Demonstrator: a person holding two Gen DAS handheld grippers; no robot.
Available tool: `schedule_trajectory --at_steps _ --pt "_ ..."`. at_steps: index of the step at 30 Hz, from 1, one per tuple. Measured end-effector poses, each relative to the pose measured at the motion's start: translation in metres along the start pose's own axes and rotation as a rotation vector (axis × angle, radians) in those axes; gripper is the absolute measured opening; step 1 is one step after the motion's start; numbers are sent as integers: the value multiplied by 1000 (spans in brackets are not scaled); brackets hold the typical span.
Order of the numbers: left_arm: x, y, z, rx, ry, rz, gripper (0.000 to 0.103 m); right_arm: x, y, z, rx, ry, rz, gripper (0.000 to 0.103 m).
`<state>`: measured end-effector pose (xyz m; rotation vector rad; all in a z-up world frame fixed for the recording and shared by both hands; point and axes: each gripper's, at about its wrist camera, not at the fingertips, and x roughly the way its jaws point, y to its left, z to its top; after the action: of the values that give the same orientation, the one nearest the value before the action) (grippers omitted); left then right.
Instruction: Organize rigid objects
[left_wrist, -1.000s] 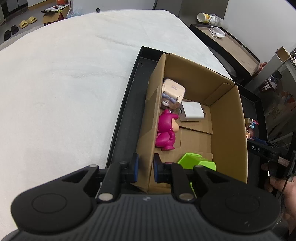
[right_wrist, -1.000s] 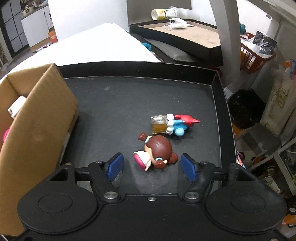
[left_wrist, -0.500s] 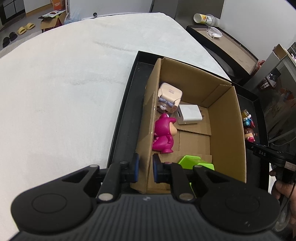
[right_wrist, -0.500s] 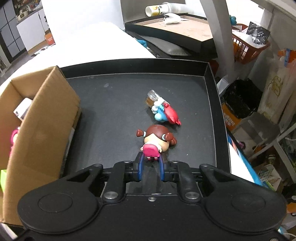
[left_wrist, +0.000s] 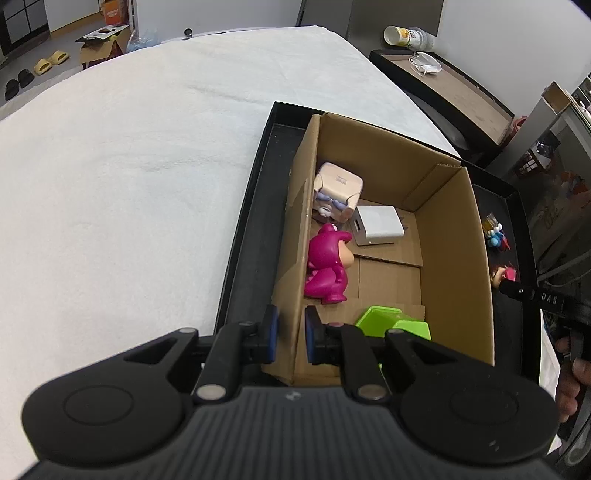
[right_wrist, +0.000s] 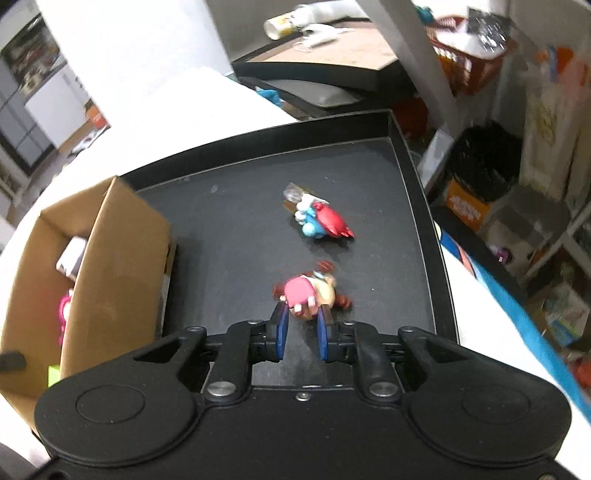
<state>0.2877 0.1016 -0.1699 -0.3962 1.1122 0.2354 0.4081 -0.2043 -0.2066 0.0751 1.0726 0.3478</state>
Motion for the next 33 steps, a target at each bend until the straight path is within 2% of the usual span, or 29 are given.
schedule_trajectory --at_steps 3,7,11,12,26,31,32,33 --pt "0 1 -1 -3 5 -3 14 2 -3 0 20 2 -11 24" --pt "0 1 -1 -1 6 -4 14 8 -2 0 18 5 -33 37" --pt "0 1 -1 0 6 -6 14 8 -1 3 20 -25 -48 63" --pt "0 1 -1 0 5 -6 14 7 0 3 21 -37 -46 67" --pt "2 1 0 6 13 -9 14 28 25 8 -49 -60 31 69" --pt "3 0 1 6 14 -7 14 34 32 6 -82 -59 0 68" --pt "3 0 1 7 15 -6 14 36 33 6 -85 -54 -6 62" --pt "3 0 1 7 15 -6 14 37 33 5 -87 -48 -3 48"
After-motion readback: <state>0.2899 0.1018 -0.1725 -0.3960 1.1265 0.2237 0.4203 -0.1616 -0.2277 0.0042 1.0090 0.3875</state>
